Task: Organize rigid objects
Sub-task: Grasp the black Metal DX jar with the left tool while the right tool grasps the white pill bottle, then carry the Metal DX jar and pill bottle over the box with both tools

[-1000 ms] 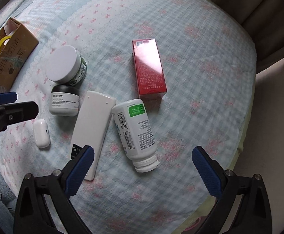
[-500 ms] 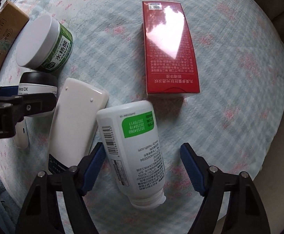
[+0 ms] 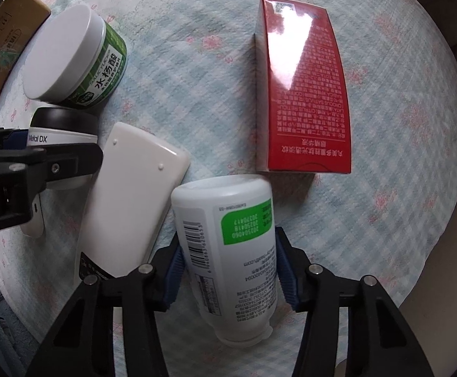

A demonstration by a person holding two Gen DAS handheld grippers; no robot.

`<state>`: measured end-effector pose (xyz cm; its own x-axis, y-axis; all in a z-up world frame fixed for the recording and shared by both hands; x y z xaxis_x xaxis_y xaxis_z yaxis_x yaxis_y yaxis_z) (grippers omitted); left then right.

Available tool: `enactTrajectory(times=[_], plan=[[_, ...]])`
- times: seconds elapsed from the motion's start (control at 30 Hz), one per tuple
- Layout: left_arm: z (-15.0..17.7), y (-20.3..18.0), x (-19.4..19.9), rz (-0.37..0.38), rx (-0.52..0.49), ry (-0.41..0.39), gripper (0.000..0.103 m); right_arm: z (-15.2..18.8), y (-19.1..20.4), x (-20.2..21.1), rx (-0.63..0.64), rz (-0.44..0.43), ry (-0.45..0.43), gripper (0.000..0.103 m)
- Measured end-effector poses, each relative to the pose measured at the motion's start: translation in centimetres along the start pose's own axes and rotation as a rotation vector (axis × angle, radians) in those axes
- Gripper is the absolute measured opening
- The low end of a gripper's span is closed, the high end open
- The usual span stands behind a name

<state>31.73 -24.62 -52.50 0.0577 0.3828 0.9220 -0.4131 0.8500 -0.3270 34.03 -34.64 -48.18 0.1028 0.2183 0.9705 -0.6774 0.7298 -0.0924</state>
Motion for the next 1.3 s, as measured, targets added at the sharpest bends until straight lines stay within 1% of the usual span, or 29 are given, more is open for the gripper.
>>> enactTrajectory(times=[0.07, 0.13, 0.23, 0.4, 0.57, 0.77, 0.93, 1.0, 1.17, 1.3], plan=[[0.0, 0.3, 0.4, 0.001, -0.001, 0.004, 0.054, -0.1, 0.1, 0.0, -0.008, -0.002, 0.001, 0.048], [0.0, 0.2, 0.3, 0.001, -0.002, 0.004, 0.054, 0.2, -0.8, 0.3, -0.011, 0.0, 0.0, 0.048], [0.1, 0.4, 1.1, 0.006, 0.001, 0.004, 0.054, 0.2, -1.1, 0.4, -0.026, 0.0, -0.001, 0.048], [0.3, 0.5, 2.5, 0.016, -0.031, -0.011, 0.054, 0.8, -1.8, 1.6, -0.082, -0.046, -0.023, 0.047], [0.7, 0.0, 4.6, 0.024, -0.077, -0.04, 0.054, 1.7, -2.5, 3.2, -0.175, -0.093, -0.041, 0.047], [2.4, -1.4, 9.0, 0.032, -0.14, -0.079, 0.054, 3.6, -3.5, 6.9, -0.307, -0.138, -0.068, 0.046], [3.4, -1.5, 13.2, 0.055, -0.185, -0.118, 0.054, 5.4, -3.6, 10.8, -0.389, -0.158, -0.103, 0.046], [4.1, -1.8, 15.0, 0.07, -0.207, -0.132, 0.054, 6.5, -3.0, 12.1, -0.409, -0.173, -0.123, 0.046], [5.9, -1.9, 19.1, 0.097, -0.265, -0.17, 0.054, 8.0, -1.2, 15.5, -0.428, -0.164, -0.164, 0.046], [7.4, -1.4, 22.0, 0.121, -0.285, -0.186, 0.054, 9.4, -0.1, 18.6, -0.44, -0.17, -0.202, 0.046]])
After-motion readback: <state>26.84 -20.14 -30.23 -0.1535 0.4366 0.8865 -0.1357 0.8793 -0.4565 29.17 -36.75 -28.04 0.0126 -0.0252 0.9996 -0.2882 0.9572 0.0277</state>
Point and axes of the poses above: each gripper's, at about its wrist camera, not at the fingertips, and x roughly against the way its jaws point, y to its left, z to its underside, the point moved 1 cm from there along -x, roughly the way its jaws point, and after that the axes turned 7 degrees about y, right-handed, at the moved point
